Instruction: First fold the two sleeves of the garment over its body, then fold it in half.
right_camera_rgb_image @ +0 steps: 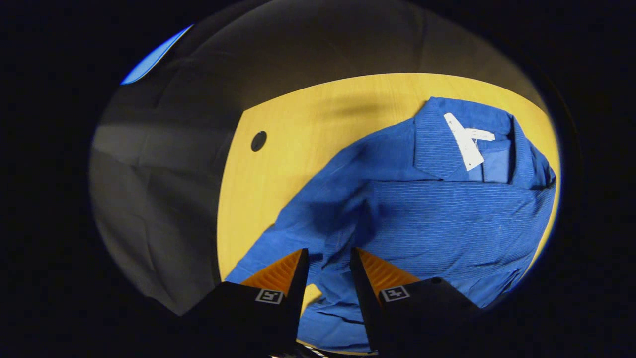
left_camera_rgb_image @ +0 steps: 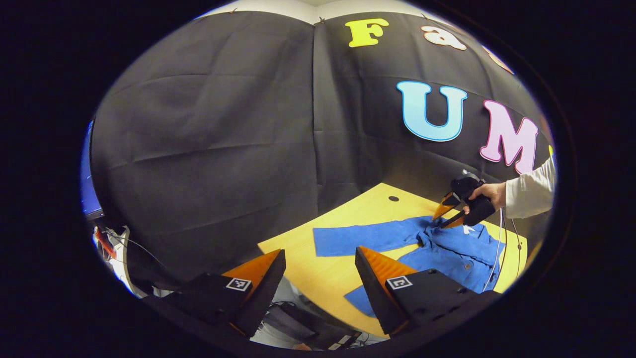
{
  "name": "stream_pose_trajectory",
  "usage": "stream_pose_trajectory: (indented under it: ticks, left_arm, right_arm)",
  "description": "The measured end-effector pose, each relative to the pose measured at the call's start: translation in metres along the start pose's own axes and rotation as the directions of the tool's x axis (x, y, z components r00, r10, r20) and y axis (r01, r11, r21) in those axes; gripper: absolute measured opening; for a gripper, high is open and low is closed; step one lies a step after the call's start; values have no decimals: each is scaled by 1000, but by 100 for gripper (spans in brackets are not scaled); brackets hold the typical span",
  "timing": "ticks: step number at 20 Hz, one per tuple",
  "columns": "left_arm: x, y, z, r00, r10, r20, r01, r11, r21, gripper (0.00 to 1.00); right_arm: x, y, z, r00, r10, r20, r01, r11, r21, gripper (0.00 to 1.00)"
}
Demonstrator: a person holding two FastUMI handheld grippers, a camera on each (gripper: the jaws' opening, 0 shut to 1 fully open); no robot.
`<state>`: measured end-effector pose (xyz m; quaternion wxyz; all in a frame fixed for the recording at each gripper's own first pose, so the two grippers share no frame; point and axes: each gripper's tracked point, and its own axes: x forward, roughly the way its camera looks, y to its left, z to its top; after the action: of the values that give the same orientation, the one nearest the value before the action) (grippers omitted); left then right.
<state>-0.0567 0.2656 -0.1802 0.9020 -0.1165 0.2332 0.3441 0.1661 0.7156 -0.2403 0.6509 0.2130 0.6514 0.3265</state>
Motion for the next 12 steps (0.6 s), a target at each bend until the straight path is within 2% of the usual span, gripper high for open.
stream_pose_trajectory:
  ticks: [1, 3, 4, 6, 9, 10, 11, 12]
  left_arm:
    - [9, -5, 4, 1000, -13, -4, 13, 1000, 3, 81]
    - [29, -8, 9, 1000, -26, -15, 27, 999, 23, 82]
    - [39, -7, 10, 999, -28, -28, 29, 999, 36, 81]
    - [61, -5, 10, 998, -36, -60, 40, 998, 56, 81]
    - [97, -5, 16, 990, -53, -128, 60, 997, 52, 81]
    - [107, -8, 16, 985, -59, -164, 68, 997, 47, 81]
    - [117, -11, 13, 974, -67, -216, 78, 996, 45, 81]
    - [122, -9, 7, 958, -62, -279, 78, 996, 46, 82]
  right_arm:
    - [-3, 2, -3, 1000, 13, -17, -13, 1000, 5, 41]
    - [-8, -5, 2, 1000, 2, -4, -2, 1000, -25, 51]
    - [-14, -9, 6, 1000, 0, 12, 0, 999, -45, 71]
    - [-30, -16, 12, 999, 0, 45, 4, 996, -88, 73]
    - [-64, -29, 21, 994, 3, 113, 17, 984, -177, 83]
    - [-78, -34, 23, 990, 3, 140, 26, 978, -209, 84]
    - [-94, -42, 25, 984, -1, 180, 46, 968, -246, 93]
    - [-110, -50, 26, 975, -10, 221, 74, 955, -286, 96]
